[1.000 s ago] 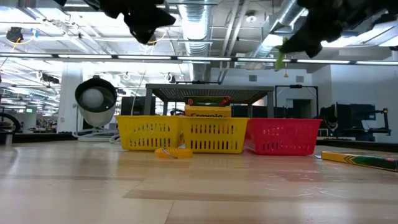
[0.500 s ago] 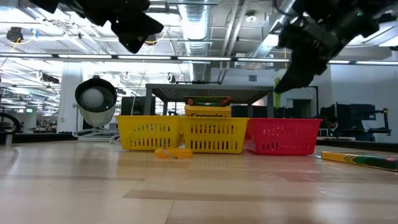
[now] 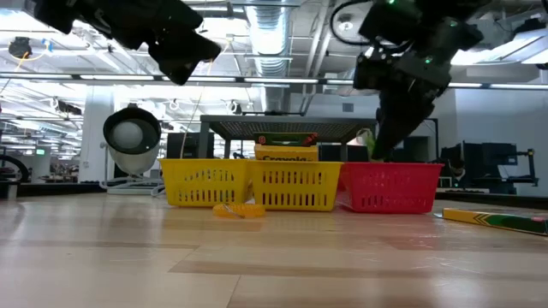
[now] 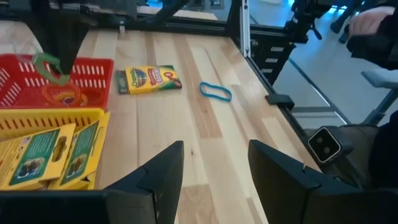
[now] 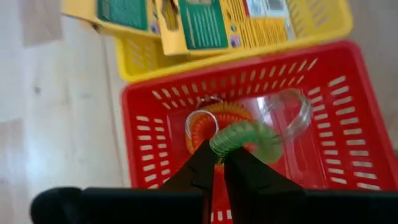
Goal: Pick & Place Office Desk Supplies
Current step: Put the green spring keychain into the red basket
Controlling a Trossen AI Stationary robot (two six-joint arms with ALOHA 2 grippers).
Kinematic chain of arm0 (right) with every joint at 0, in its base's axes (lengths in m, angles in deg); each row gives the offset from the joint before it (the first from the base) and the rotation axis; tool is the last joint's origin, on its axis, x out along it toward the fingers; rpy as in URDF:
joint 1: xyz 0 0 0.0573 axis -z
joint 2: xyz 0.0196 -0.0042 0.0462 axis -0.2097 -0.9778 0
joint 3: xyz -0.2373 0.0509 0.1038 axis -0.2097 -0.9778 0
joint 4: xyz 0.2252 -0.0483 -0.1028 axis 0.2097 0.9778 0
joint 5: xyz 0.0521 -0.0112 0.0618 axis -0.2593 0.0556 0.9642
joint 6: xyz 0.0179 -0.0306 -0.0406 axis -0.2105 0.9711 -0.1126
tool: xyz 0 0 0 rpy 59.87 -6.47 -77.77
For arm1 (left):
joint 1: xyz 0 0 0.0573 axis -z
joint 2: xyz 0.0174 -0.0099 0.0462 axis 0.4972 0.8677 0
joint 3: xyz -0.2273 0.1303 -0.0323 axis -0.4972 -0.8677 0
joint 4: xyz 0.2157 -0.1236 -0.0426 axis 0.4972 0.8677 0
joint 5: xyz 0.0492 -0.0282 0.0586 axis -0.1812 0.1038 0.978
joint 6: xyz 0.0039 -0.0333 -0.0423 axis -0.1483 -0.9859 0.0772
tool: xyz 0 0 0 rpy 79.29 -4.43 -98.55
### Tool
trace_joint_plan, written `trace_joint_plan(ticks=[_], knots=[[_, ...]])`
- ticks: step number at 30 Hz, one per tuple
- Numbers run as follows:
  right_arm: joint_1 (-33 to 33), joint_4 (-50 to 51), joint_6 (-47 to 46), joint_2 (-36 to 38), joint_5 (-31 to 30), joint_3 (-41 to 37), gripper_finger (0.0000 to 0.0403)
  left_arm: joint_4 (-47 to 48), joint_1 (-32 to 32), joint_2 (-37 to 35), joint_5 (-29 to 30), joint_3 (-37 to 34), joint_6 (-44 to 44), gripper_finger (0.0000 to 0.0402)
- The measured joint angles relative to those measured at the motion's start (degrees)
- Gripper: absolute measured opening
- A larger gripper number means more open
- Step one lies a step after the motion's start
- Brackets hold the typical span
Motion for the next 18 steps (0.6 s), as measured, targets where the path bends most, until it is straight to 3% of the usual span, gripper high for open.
trace_joint_plan(ticks=[8,18], knots=[[0.00,3.37,0.21,-7.32,-0.05,4.25,0.0020,-0.17,0.00,0.00,0.07,-0.22,-0.07,0.0177],[-0.05,4.49,1.20,-7.48,0.47,5.22,0.0051,-0.80,0.00,0.00,0.14,-0.15,-0.07,0.0177]])
